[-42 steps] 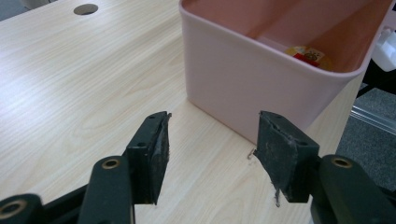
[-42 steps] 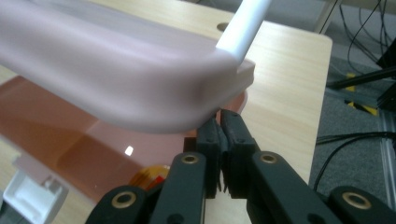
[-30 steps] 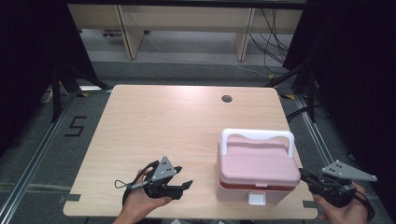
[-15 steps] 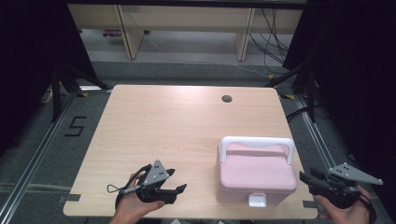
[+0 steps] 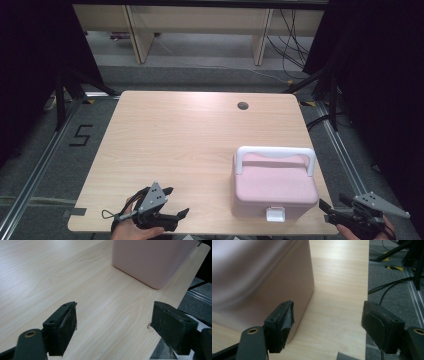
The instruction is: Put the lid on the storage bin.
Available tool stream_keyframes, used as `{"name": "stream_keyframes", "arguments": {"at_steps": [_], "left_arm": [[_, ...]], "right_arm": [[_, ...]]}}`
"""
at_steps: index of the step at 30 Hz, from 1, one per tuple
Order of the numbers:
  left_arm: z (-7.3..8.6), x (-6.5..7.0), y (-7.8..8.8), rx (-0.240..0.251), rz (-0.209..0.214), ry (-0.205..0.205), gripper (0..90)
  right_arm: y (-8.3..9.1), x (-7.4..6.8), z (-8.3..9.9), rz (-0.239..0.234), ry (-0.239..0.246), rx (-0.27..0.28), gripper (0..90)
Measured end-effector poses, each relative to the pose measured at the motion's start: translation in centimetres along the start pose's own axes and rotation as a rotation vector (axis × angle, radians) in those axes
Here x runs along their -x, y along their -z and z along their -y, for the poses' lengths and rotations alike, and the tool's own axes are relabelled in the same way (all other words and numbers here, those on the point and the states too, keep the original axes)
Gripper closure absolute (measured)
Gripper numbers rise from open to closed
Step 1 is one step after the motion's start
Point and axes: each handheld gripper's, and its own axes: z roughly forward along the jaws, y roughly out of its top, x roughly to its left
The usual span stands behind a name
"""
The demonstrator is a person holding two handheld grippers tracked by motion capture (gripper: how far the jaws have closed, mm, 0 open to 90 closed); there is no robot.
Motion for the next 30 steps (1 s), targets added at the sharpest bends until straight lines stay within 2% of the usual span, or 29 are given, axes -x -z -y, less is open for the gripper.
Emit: {"name": "stream_keyframes", "arguments": {"at_steps": [1, 2, 3, 5, 6, 8, 9, 10, 12, 13, 14, 15, 16, 17, 18, 19, 20, 21, 22, 23, 25, 26, 27, 28, 29, 30], "left_arm": [[0.2, -0.1, 0.2, -0.011, -0.001, -0.014, 19.6], [0.4, 0.1, 0.3, 0.005, 0.002, -0.007, 19.0], [0.6, 0.2, 0.5, 0.003, -0.004, -0.007, 17.9], [1.0, 0.3, 0.7, 0.022, -0.003, -0.005, 16.6], [1.1, 0.1, 1.0, -0.006, -0.009, -0.030, 16.6], [1.5, 0.3, 1.1, -0.001, -0.007, -0.023, 16.4], [1.7, 0.2, 1.2, -0.015, -0.017, -0.045, 16.3], [1.9, 0.5, 1.1, 0.009, -0.013, -0.014, 16.3], [2.3, 0.7, 1.2, 0.007, -0.018, -0.019, 16.4], [2.4, 0.6, 1.3, -0.012, -0.024, -0.041, 16.4], [2.5, 0.7, 1.4, -0.015, -0.023, -0.045, 16.4], [2.7, 0.9, 1.3, -0.003, -0.028, -0.028, 16.4], [2.8, 0.9, 1.3, -0.006, -0.025, -0.028, 16.5], [2.9, 0.9, 1.4, -0.022, -0.025, -0.043, 16.5], [3.0, 1.0, 1.4, -0.017, -0.021, -0.040, 16.5], [3.0, 1.1, 1.5, -0.019, -0.027, -0.042, 16.5], [3.0, 1.2, 1.5, -0.020, -0.034, -0.043, 16.5], [3.0, 1.0, 1.7, -0.042, -0.039, -0.078, 16.5], [3.1, 1.2, 1.6, -0.018, -0.036, -0.052, 16.5], [3.1, 1.2, 1.6, -0.011, -0.039, -0.068, 16.5], [3.2, 1.2, 1.6, -0.013, -0.040, -0.074, 16.5], [3.2, 1.2, 1.6, -0.015, -0.036, -0.074, 16.4], [3.2, 1.2, 1.7, -0.027, -0.042, -0.088, 16.5], [3.2, 1.2, 1.6, -0.021, -0.042, -0.091, 16.5], [3.3, 1.4, 1.5, -0.010, -0.038, -0.071, 16.5], [3.4, 1.4, 1.5, -0.010, -0.034, -0.067, 16.5]], "right_arm": [[0.0, 0.0, 0.3, 0.002, 0.002, -0.006, 27.1], [-0.1, -0.2, 0.5, -0.007, -0.023, -0.017, 27.1], [-0.1, -0.1, 0.8, 0.002, 0.004, -0.014, 27.1], [-0.2, -0.1, 1.3, -0.002, 0.003, -0.023, 27.1], [-0.3, -0.1, 1.5, -0.004, 0.003, -0.026, 27.1], [-0.3, -0.3, 1.9, -0.018, -0.026, -0.049, 27.1], [-0.3, -0.2, 2.1, -0.005, 0.004, -0.045, 27.1], [-0.4, -0.1, 2.3, -0.005, 0.017, -0.049, 27.1], [-0.4, -0.1, 2.6, -0.009, 0.017, -0.057, 27.1], [-0.4, -0.3, 2.7, -0.017, -0.004, -0.061, 27.1], [-0.3, -0.5, 2.8, -0.014, -0.033, -0.075, 27.1], [-0.4, -0.2, 2.8, -0.011, 0.017, -0.059, 27.1], [-0.4, -0.3, 2.9, -0.018, 0.004, -0.060, 27.1], [-0.3, -0.2, 2.9, -0.012, 0.023, -0.054, 27.1], [-0.3, -0.3, 3.0, -0.013, 0.026, -0.058, 27.0], [-0.3, -0.6, 3.1, -0.019, -0.005, -0.070, 26.8], [-0.4, -0.4, 3.2, -0.013, 0.027, -0.061, 26.6], [-0.4, -0.4, 3.3, -0.012, 0.035, -0.065, 26.5], [-0.5, -0.5, 3.4, -0.014, 0.032, -0.071, 26.4], [-0.5, -0.5, 3.5, -0.025, 0.025, -0.074, 26.3], [-0.6, -0.6, 3.6, -0.022, 0.020, -0.076, 25.7], [-0.4, -0.8, 3.7, -0.016, -0.016, -0.091, 25.5], [-0.5, -0.5, 3.8, -0.016, 0.028, -0.077, 25.4], [-0.5, -0.4, 3.9, -0.010, 0.043, -0.075, 25.2], [-0.5, -0.4, 3.9, -0.009, 0.039, -0.077, 24.6], [-0.5, -0.8, 4.0, -0.014, -0.011, -0.091, 24.0]]}}
